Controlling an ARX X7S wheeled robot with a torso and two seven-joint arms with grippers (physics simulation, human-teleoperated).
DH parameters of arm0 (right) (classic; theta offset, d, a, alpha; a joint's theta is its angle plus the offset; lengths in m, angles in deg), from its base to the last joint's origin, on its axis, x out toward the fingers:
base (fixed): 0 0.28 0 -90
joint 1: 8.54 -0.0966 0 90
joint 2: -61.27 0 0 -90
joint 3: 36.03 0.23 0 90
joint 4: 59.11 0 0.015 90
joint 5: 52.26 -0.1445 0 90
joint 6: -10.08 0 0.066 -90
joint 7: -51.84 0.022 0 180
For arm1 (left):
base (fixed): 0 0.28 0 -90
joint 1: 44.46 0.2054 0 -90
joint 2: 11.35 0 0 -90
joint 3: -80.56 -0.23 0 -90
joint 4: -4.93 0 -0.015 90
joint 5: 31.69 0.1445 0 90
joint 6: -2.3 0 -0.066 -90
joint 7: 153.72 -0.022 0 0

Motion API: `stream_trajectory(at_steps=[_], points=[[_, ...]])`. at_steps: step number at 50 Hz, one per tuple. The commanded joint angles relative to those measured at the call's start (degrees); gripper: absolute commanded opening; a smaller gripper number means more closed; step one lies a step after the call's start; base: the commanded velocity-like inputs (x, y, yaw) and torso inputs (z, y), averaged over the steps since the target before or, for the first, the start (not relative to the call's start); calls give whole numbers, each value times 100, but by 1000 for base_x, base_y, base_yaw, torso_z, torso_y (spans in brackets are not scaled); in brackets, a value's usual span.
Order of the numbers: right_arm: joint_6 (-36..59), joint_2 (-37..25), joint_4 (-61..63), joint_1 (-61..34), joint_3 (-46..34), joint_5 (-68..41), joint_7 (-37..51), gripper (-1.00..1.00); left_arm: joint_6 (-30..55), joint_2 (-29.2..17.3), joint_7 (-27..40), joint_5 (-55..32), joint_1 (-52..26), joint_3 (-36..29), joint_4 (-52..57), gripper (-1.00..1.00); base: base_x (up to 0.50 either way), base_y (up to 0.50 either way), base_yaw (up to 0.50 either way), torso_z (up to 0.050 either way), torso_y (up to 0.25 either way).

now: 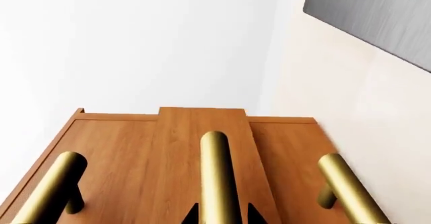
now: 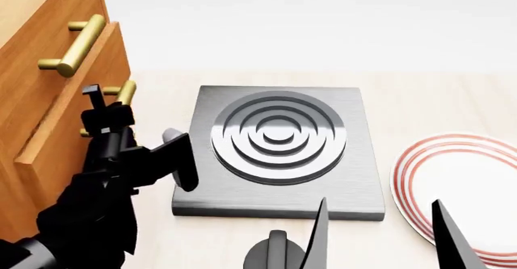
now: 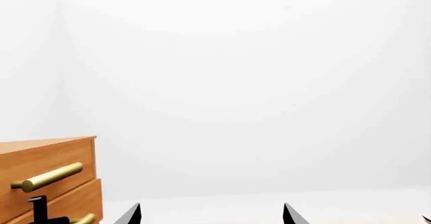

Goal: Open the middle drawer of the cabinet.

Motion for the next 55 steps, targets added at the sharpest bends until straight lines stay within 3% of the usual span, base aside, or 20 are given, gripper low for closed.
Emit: stream_trajectory(at_steps=[1,32,55], points=[[-57,-35,-11,14,-15,0,22,100,-96,47,178,505,-197,-217,541,-100,0,0,-3,0,0],[-238,-209,26,76,82,-134,140,100,285,47,3,782,-248,-238,1598,-100,0,0,0,0,3],[-275,-313,77,54,72,-203,248,100,-108,47,33,974,-232,-249,2080,-100,0,0,0,2,6]])
